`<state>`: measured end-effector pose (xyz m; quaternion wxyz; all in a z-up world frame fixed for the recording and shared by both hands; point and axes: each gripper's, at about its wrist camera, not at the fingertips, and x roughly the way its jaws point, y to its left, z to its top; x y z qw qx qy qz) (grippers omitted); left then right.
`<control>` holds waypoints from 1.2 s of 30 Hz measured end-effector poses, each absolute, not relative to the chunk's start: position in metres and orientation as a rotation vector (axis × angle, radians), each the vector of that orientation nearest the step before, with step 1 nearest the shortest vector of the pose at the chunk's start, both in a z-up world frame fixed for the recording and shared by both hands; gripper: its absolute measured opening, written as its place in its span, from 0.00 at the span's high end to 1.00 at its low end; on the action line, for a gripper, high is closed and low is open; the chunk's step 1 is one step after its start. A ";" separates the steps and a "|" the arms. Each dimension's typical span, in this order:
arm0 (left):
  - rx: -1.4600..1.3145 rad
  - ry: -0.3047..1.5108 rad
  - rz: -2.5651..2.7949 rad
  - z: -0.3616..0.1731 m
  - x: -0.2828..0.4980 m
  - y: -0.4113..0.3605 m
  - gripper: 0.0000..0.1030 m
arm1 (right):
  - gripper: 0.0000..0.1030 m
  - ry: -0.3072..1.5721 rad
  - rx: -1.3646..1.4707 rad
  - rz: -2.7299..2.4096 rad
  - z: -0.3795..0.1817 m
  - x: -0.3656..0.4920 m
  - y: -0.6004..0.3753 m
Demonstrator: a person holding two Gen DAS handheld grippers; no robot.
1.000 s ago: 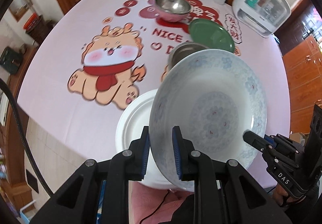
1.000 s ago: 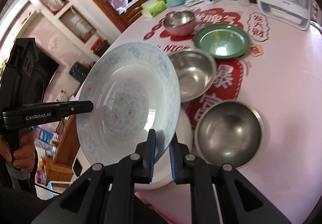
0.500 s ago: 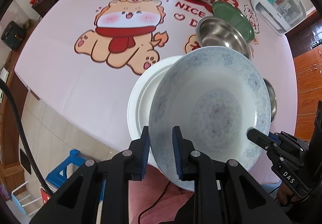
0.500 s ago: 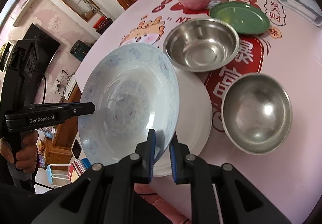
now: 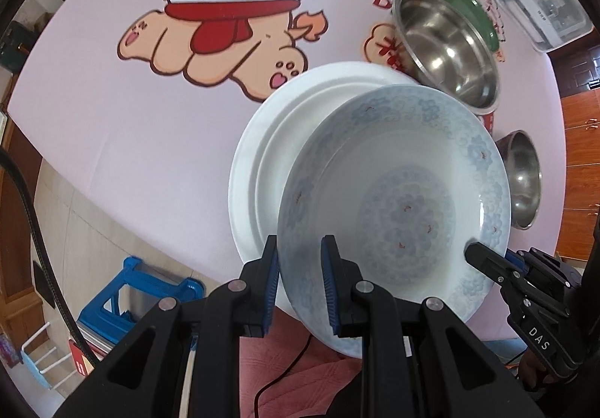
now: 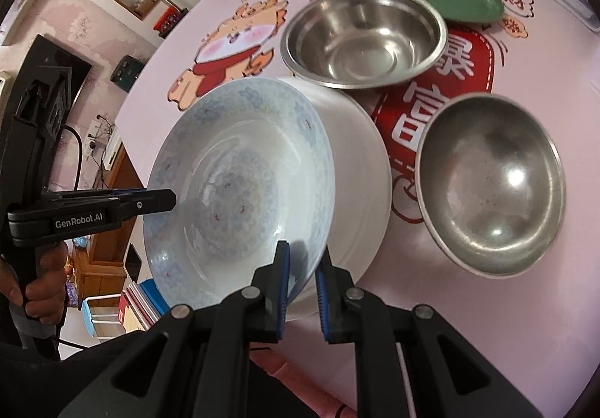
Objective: Organize plates and bowls
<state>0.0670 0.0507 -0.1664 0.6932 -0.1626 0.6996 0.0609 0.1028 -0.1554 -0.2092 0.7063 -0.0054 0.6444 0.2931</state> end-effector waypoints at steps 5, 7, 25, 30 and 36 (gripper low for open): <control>-0.397 1.603 0.139 -0.187 0.071 0.053 0.82 | 0.88 1.477 -0.025 0.640 -0.222 0.107 -0.151; -0.400 1.613 0.141 -0.193 0.073 0.053 0.82 | 0.88 1.491 -0.028 0.636 -0.227 0.109 -0.150; -0.361 1.640 0.191 -0.212 0.086 0.040 0.77 | 0.84 1.531 -0.048 0.622 -0.245 0.124 -0.143; -0.358 1.628 0.219 -0.209 0.090 0.035 0.77 | 0.83 1.534 -0.061 0.643 -0.246 0.125 -0.141; -0.376 1.609 0.239 -0.206 0.083 0.039 0.68 | 0.75 1.519 -0.135 0.703 -0.244 0.120 -0.132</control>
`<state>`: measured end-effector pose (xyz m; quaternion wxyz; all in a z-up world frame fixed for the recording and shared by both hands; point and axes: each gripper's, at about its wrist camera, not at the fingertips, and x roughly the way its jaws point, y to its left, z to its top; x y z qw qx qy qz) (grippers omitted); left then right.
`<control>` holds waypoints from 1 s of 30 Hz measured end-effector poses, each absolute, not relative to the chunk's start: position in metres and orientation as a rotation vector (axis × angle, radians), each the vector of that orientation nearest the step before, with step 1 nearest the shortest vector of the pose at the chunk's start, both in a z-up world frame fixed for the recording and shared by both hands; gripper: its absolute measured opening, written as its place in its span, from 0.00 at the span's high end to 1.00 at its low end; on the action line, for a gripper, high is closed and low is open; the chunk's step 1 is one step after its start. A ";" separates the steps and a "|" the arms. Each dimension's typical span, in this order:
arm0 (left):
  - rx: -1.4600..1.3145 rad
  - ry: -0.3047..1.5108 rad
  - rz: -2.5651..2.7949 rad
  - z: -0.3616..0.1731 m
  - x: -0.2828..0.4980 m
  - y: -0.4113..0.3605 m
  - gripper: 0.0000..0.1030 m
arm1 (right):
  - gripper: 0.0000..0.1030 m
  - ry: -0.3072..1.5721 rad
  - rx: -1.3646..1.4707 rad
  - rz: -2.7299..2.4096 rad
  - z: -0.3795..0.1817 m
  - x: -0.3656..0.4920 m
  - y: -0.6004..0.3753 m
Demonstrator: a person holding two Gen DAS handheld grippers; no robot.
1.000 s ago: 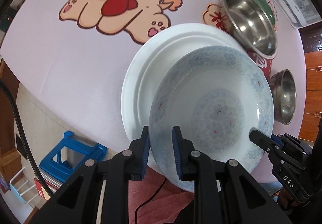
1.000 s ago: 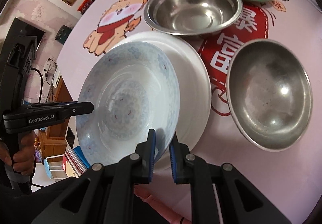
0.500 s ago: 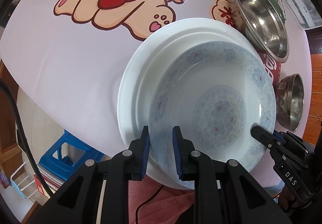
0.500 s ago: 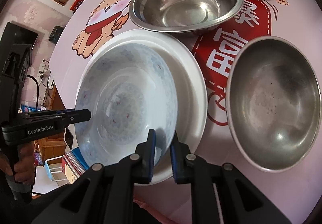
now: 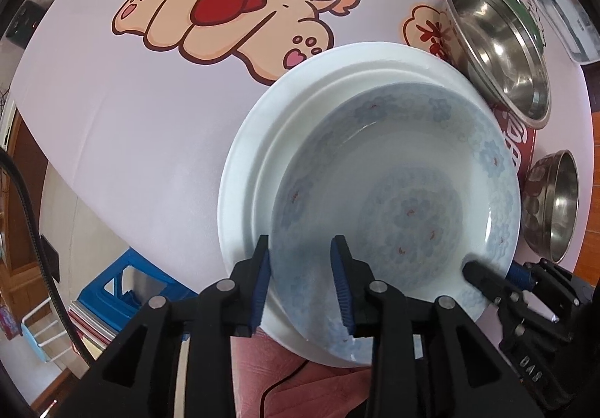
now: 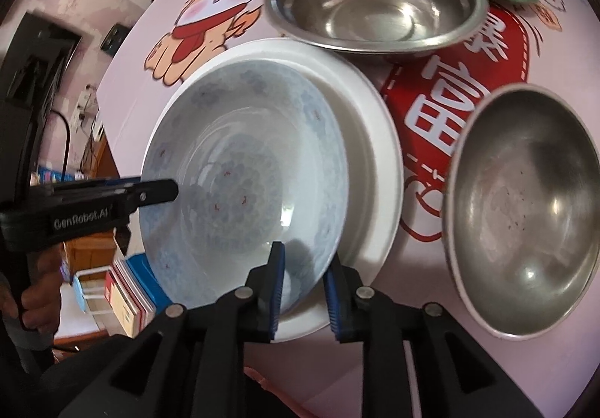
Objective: Organize plates and bowls
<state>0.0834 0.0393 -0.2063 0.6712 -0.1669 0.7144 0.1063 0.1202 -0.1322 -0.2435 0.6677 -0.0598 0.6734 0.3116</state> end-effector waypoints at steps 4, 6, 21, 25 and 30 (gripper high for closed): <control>-0.377 1.593 0.251 -0.205 0.083 0.039 0.66 | 0.73 1.512 -0.168 0.738 -0.242 0.116 -0.130; -0.385 1.575 0.261 -0.202 0.082 0.039 0.66 | 0.73 1.509 -0.170 0.753 -0.241 0.116 -0.131; -0.443 1.442 0.290 -0.159 0.070 0.042 0.63 | 0.56 1.468 -0.218 0.809 -0.230 0.106 -0.135; -0.446 1.395 0.296 -0.147 0.064 0.042 0.63 | 0.53 1.436 -0.216 0.820 -0.222 0.104 -0.140; -0.461 1.293 0.298 -0.126 0.059 0.040 0.61 | 0.49 1.345 -0.178 0.845 -0.202 0.103 -0.149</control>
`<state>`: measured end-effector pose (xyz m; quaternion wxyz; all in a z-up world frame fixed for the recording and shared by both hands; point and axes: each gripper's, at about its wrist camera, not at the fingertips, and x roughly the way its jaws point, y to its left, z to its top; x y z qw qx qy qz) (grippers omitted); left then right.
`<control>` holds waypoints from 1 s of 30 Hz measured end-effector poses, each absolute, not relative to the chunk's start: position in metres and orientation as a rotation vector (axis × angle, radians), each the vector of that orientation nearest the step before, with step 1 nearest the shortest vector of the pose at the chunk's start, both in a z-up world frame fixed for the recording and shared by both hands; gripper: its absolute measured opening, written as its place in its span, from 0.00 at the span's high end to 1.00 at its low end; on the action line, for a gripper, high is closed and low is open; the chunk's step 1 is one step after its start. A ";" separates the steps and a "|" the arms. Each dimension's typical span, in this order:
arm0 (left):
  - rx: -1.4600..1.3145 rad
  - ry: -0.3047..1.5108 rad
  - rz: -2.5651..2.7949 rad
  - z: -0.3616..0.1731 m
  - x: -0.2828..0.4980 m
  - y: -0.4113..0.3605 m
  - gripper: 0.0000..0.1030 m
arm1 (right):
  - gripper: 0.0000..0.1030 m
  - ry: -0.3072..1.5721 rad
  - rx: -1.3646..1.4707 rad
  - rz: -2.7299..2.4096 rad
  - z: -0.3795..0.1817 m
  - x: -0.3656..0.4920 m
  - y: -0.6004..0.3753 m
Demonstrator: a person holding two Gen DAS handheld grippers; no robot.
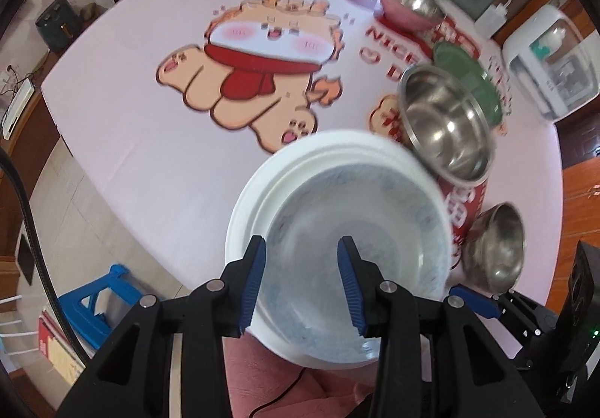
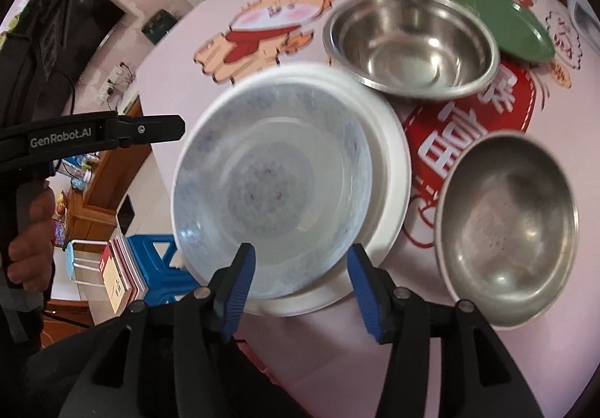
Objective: Organize plates and bowls
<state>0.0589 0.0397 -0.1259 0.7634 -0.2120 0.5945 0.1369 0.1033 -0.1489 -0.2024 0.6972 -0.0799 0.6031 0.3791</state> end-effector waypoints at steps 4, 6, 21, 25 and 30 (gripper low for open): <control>-0.472 1.217 0.277 -0.110 0.055 0.038 0.56 | 0.47 1.286 -0.153 0.855 -0.193 0.103 -0.157; -0.465 1.192 0.266 -0.103 0.056 0.037 0.54 | 0.47 1.266 -0.143 0.846 -0.188 0.104 -0.162; -0.399 1.150 0.154 -0.072 0.096 0.010 0.47 | 0.39 1.139 0.032 0.686 -0.153 0.138 -0.223; -0.373 1.152 0.119 -0.065 0.113 0.001 0.44 | 0.36 1.120 0.068 0.613 -0.147 0.152 -0.244; -0.334 1.162 0.083 -0.055 0.141 -0.008 0.40 | 0.30 1.134 0.179 0.542 -0.143 0.173 -0.273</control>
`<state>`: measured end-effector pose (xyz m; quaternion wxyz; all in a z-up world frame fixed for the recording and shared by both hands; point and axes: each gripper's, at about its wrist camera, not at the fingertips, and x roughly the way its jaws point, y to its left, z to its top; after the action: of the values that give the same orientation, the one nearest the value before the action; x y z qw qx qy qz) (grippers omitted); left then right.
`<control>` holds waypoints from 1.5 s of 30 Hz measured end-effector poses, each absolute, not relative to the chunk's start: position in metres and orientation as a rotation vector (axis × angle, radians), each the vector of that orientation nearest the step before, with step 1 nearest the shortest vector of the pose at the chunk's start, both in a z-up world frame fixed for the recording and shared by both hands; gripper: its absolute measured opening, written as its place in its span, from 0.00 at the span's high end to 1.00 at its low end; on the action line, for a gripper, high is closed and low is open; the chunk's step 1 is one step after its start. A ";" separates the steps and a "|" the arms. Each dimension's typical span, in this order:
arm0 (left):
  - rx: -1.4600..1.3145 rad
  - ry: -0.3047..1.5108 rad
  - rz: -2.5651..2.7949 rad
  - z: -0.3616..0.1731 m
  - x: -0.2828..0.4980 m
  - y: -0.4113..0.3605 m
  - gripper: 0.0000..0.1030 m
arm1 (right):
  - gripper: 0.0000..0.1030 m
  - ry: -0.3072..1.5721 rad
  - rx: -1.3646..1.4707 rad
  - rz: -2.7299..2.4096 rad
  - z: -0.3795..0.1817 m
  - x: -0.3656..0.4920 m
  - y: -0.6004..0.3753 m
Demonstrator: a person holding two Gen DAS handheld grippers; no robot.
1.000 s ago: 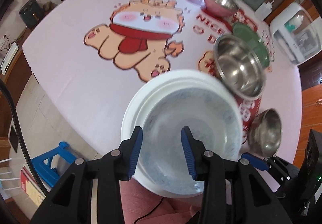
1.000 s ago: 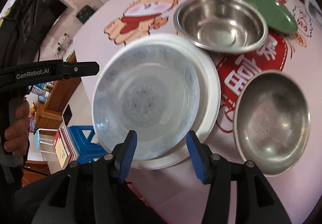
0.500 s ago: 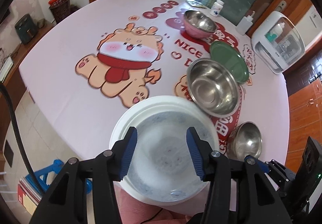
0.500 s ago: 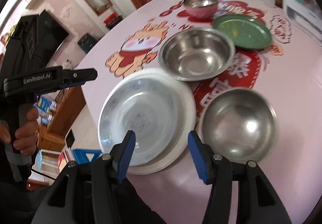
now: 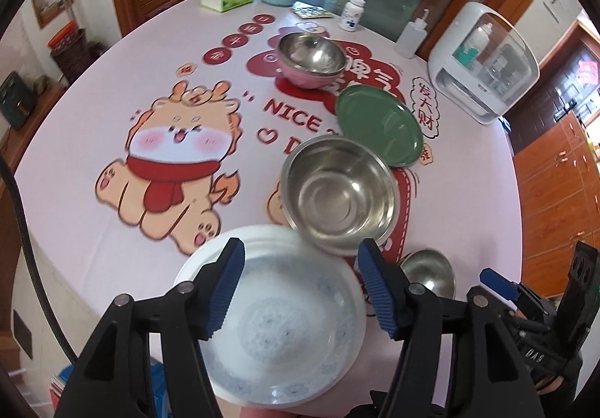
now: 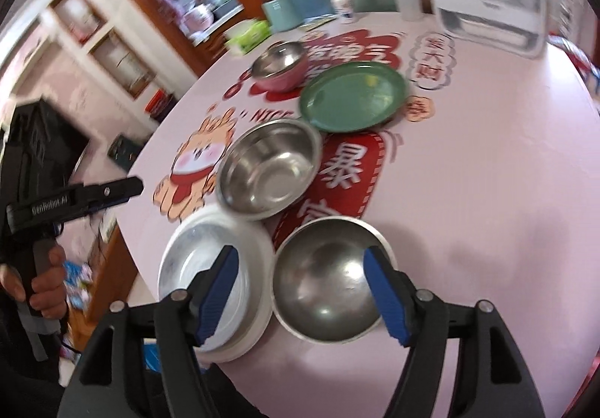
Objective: Organize plates and bowls
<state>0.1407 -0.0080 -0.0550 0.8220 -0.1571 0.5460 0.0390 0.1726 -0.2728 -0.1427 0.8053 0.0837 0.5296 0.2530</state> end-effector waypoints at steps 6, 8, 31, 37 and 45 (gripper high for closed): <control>-0.270 1.166 0.039 -0.046 0.175 -0.018 0.34 | 0.29 1.102 0.240 0.466 -0.135 0.197 -0.298; -0.254 1.165 0.022 -0.044 0.187 -0.020 0.33 | 0.29 1.096 0.248 0.446 -0.132 0.205 -0.303; -0.249 1.191 -0.033 -0.070 0.306 -0.017 0.24 | 0.29 1.142 0.341 0.347 -0.152 0.321 -0.311; -0.271 1.227 -0.032 -0.097 0.331 -0.012 0.24 | 0.29 1.171 0.407 0.350 -0.176 0.342 -0.308; -0.312 1.275 -0.043 -0.137 0.356 -0.009 0.24 | 0.29 1.198 0.466 0.367 -0.208 0.359 -0.300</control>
<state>0.3558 -0.0093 -0.1368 0.7920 -0.1451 0.5926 -0.0198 0.3594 -0.3003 -0.2080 0.7848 0.2160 0.5553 0.1701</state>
